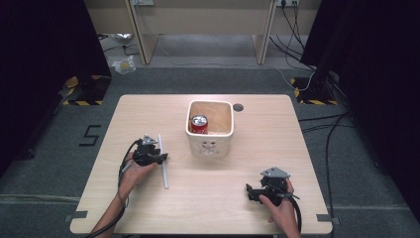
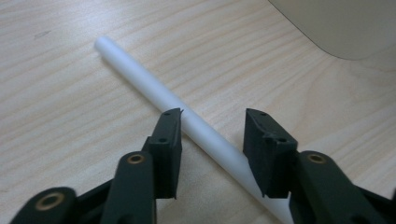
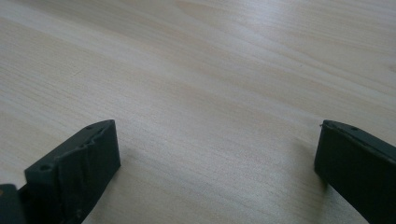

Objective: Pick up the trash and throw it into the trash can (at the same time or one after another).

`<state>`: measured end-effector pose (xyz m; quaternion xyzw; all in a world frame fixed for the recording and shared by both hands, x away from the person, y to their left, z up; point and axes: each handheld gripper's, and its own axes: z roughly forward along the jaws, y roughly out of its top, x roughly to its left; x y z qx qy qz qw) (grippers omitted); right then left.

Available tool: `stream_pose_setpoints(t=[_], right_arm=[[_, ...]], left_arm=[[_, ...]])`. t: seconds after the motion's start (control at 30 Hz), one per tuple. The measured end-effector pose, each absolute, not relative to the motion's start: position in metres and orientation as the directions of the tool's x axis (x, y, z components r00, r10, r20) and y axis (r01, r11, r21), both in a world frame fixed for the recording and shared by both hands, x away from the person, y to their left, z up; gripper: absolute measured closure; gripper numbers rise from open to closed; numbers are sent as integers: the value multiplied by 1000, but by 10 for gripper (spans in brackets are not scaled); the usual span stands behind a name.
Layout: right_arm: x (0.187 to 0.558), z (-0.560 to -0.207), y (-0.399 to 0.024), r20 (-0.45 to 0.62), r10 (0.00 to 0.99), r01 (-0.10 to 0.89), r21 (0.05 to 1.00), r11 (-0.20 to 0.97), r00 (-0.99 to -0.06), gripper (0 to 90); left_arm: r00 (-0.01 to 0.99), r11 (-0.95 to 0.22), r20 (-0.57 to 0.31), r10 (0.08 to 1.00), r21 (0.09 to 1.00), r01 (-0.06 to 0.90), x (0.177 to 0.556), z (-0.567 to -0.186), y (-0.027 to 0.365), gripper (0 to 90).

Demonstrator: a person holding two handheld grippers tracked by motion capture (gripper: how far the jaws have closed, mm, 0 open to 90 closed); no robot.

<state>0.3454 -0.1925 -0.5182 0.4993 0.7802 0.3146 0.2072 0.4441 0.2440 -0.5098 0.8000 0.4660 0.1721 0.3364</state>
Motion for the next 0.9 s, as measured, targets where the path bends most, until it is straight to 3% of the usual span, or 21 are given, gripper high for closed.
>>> stream_pose_setpoints(t=[0.23,0.33,0.47,0.63,0.9], right_arm=[[345,-518,-193,-10,909,649,697,305,-416,5],[345,-518,-192,-9,910,649,698,303,-415,5],[345,-518,-193,-9,909,649,697,304,-416,5],[345,-518,-192,-9,910,649,698,303,-415,4],[345,-518,-193,-8,909,649,698,303,-416,4]], left_arm=[[534,-377,-22,845,682,626,443,-507,246,730],[532,-380,-22,847,675,633,443,-507,247,726],[527,-377,-26,850,669,640,443,-506,246,653],[543,-391,-31,839,660,642,444,-505,246,730],[568,-423,-24,823,642,640,446,-503,246,780]])
